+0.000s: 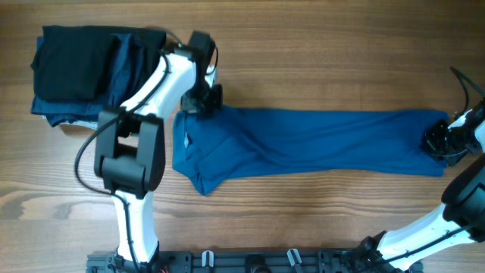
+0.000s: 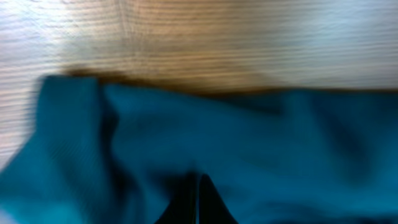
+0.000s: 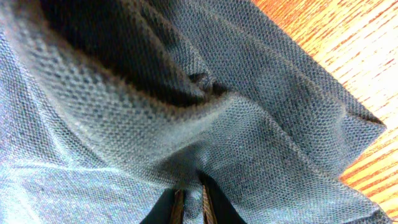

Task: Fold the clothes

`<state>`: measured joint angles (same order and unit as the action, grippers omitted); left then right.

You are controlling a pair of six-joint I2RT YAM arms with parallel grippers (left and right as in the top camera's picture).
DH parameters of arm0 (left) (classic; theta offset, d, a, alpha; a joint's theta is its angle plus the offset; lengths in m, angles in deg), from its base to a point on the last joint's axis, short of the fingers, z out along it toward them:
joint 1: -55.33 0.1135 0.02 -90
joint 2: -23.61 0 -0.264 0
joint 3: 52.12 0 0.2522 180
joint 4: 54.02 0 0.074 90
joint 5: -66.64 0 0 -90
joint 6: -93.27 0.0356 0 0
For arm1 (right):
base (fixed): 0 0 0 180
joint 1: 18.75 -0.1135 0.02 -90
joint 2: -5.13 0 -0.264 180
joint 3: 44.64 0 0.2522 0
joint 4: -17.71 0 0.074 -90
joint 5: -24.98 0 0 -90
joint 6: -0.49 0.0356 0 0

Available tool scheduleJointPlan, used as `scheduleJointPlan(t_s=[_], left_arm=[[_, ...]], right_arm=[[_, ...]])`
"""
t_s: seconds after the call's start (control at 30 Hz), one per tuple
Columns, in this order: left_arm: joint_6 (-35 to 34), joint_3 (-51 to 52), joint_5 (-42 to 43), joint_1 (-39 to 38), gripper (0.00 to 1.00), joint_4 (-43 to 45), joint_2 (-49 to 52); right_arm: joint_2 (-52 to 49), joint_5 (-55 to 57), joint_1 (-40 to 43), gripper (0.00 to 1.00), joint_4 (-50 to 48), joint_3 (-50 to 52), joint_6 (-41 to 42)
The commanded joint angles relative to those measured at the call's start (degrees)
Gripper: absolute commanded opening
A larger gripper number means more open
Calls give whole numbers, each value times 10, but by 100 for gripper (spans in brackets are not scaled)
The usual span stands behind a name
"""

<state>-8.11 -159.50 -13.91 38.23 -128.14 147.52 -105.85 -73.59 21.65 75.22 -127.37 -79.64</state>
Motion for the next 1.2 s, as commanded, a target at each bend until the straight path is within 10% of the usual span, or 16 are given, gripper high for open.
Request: scheduleJointPlan(t_s=[0.0,0.4,1.17], left_arm=[[-11,39,-6,5,4,45,16],[16,86,-72,45,4,212,32],[3,6,-23,56,4,197,-100]], right_arm=[[-18,29,3,12,-3,23,7],[-18,30,3,12,4,23,7],[97,-115,-38,30,81,-113,-47]])
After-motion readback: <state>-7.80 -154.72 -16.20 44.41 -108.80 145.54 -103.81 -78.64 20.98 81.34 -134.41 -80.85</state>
